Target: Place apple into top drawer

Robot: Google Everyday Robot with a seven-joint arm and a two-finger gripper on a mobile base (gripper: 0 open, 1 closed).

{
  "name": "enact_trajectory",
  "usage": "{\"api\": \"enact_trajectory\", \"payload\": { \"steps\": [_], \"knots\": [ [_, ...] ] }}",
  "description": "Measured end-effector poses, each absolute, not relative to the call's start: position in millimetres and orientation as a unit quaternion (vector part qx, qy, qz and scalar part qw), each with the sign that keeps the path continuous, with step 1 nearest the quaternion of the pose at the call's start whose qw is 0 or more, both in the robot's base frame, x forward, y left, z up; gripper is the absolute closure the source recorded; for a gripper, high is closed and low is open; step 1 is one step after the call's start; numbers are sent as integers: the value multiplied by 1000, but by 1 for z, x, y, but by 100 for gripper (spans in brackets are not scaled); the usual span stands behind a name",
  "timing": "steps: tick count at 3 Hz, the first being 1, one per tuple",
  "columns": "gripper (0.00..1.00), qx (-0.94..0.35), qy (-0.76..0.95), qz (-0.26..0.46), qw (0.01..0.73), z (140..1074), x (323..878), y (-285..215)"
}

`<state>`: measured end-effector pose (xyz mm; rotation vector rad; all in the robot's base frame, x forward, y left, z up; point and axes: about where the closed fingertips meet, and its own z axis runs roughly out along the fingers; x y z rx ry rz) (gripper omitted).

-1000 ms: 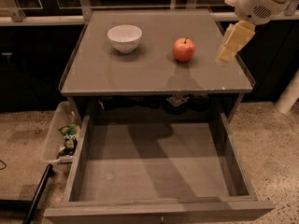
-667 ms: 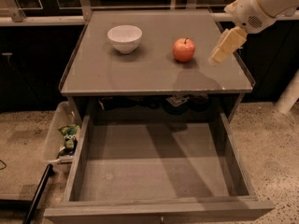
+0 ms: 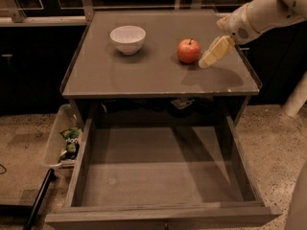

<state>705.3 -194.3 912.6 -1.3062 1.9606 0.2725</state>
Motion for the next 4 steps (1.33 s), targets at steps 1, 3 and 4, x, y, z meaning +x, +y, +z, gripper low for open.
{"api": "enact_trajectory", "payload": {
  "steps": [1, 3, 4],
  "knots": [
    [0, -514, 758, 149, 373, 891, 724, -175],
    [0, -520, 746, 171, 380, 862, 753, -150],
    [19, -520, 745, 171, 380, 862, 753, -150]
  ]
}}
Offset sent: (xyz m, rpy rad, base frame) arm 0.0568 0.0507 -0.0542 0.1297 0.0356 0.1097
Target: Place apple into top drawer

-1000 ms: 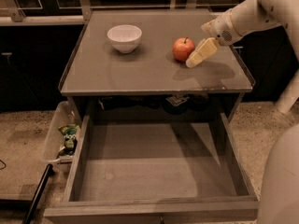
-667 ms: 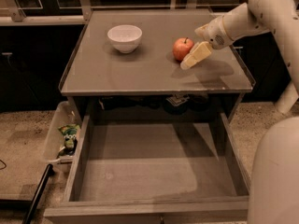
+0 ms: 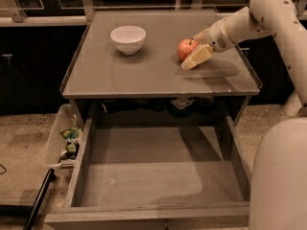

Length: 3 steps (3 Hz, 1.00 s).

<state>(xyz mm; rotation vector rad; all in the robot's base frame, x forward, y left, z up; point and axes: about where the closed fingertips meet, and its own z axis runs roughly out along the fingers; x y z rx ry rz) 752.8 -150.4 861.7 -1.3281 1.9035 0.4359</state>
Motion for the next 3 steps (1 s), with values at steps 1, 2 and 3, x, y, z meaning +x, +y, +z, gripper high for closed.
{"api": "enact_trajectory", "payload": {
  "steps": [1, 2, 3],
  "knots": [
    [42, -520, 745, 171, 380, 862, 753, -150],
    [66, -520, 745, 171, 380, 862, 753, -150],
    [88, -520, 745, 171, 380, 862, 753, -150]
  ]
}}
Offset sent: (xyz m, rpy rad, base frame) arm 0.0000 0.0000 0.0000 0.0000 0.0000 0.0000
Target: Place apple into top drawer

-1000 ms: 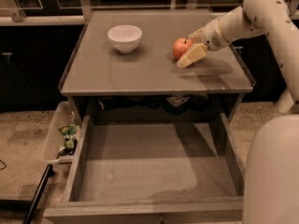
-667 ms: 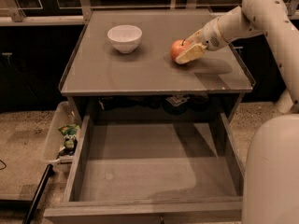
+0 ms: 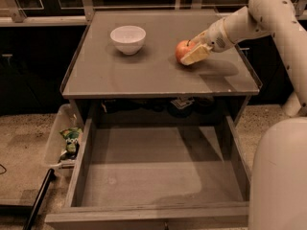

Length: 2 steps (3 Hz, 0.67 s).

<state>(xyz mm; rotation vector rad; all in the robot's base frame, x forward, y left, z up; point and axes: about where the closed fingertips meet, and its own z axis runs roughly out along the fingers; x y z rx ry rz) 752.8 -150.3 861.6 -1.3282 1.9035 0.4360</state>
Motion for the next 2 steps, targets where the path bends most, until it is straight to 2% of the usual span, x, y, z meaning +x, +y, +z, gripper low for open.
{"api": "enact_trajectory", "payload": {
  "steps": [1, 2],
  "knots": [
    [100, -521, 746, 170, 379, 863, 750, -151],
    [100, -527, 739, 168, 384, 877, 722, -158]
  ]
}}
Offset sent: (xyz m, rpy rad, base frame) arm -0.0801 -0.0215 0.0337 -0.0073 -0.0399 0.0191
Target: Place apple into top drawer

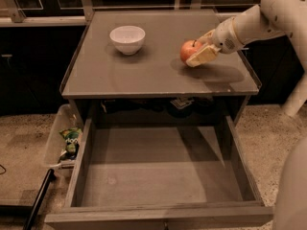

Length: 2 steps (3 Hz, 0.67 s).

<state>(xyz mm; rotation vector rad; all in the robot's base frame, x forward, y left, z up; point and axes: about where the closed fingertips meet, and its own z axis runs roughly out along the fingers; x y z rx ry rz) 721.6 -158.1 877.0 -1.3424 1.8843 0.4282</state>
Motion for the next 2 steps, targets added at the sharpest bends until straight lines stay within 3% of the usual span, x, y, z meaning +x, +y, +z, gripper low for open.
{"api": "enact_trajectory", "payload": {
  "steps": [2],
  "knots": [
    [100, -543, 727, 138, 397, 903, 649, -186]
  ]
}}
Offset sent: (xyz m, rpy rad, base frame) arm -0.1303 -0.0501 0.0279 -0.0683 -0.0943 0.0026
